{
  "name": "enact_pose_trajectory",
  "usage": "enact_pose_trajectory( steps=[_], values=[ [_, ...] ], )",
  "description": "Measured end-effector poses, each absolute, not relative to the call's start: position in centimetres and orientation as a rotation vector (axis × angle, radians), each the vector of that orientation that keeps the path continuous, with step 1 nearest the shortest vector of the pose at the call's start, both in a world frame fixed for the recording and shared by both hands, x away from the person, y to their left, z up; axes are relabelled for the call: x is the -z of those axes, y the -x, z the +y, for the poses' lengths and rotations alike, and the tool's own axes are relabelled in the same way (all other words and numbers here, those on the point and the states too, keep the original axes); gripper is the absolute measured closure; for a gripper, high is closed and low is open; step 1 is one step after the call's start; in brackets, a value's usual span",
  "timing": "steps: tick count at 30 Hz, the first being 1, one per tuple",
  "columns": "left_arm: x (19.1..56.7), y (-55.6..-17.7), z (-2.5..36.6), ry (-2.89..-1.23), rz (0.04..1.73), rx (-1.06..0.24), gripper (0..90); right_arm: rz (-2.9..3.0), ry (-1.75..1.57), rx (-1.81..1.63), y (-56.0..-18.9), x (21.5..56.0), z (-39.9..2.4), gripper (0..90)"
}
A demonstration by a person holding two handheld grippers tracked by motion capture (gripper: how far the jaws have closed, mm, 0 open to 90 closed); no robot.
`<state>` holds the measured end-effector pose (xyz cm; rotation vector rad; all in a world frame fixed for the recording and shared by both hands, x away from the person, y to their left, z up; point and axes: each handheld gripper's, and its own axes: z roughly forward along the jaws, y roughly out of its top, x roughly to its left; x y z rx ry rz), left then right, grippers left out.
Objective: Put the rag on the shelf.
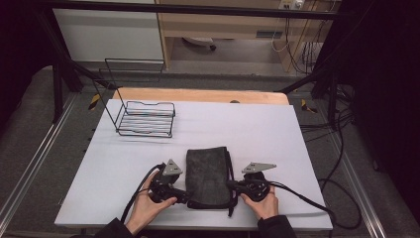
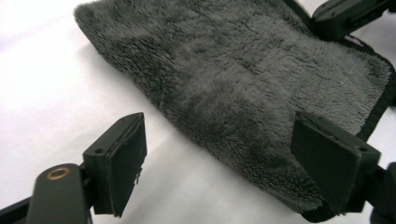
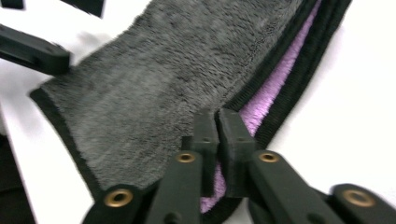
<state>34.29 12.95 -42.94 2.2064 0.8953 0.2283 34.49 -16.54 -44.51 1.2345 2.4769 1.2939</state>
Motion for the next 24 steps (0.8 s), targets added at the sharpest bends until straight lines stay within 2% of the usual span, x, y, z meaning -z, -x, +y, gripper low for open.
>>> enact_pose_trajectory(
  steps=[7, 10, 11, 12, 15, 21, 24],
  values=[
    [43.3, -33.9, 12.8, -2.183, 0.916, -0.190, 25.6, 2.420, -1.245, -1.284, -34.5, 43.3, -17.5, 88.1],
    [43.7, -33.8, 12.6, -2.201, 0.921, -0.164, 31.5, 2.438, -1.254, -1.219, -34.6, 43.8, -17.5, 86.1],
    [43.9, -33.7, 12.4, -2.203, 0.928, -0.150, 34.6, 2.431, -1.283, -1.194, -34.8, 44.3, -17.4, 76.8],
    [43.9, -33.7, 12.4, -2.203, 0.928, -0.150, 37.6, 2.427, -1.281, -1.186, -34.8, 44.4, -17.4, 71.3],
    [44.1, -33.4, 12.3, -2.202, 0.957, -0.131, 43.3, 2.399, -1.288, -1.184, -35.0, 44.6, -17.6, 62.7],
    [44.2, -32.9, 12.1, -2.180, 1.008, -0.073, 61.9, 2.424, -1.300, -1.199, -35.2, 45.2, -17.3, 65.8],
    [44.3, -32.6, 12.0, -2.163, 1.035, -0.067, 69.5, 2.443, -1.296, -1.218, -35.3, 45.3, -17.3, 71.5]
  ],
)
